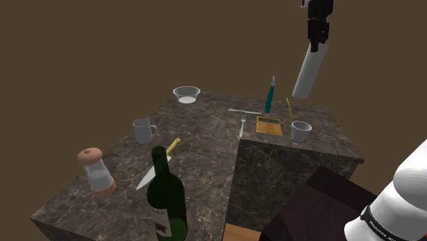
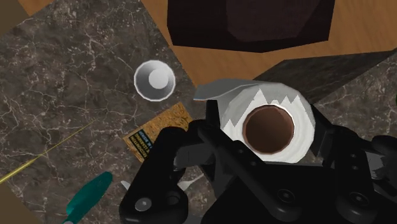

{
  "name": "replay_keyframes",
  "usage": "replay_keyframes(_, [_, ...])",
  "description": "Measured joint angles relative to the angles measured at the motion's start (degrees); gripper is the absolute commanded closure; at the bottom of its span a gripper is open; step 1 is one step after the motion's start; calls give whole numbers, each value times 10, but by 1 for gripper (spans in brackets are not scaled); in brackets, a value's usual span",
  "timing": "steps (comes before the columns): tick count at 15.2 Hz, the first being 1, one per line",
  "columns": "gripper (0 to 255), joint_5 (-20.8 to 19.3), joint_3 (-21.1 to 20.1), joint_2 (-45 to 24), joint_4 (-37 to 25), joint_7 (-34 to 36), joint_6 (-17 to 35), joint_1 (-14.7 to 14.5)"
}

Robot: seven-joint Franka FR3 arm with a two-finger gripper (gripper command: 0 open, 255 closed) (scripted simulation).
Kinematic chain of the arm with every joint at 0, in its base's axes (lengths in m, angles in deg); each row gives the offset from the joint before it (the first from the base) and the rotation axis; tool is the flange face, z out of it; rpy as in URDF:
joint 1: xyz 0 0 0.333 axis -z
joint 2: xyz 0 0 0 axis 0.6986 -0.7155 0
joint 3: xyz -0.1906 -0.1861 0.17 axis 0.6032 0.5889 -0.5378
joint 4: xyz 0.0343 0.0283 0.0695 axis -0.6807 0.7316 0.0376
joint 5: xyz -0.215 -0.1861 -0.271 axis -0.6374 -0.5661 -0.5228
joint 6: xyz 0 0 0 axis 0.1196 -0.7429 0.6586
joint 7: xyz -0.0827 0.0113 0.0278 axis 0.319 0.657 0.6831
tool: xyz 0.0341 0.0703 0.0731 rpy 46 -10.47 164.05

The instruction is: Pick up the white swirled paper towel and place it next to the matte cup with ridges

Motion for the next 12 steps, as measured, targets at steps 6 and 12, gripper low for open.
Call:
replay_keyframes(6, [255,-25,44,-42,-52,-98,-6,43])
replay_keyframes(12, [255,-36,87,-110,-136,-198,-17,94])
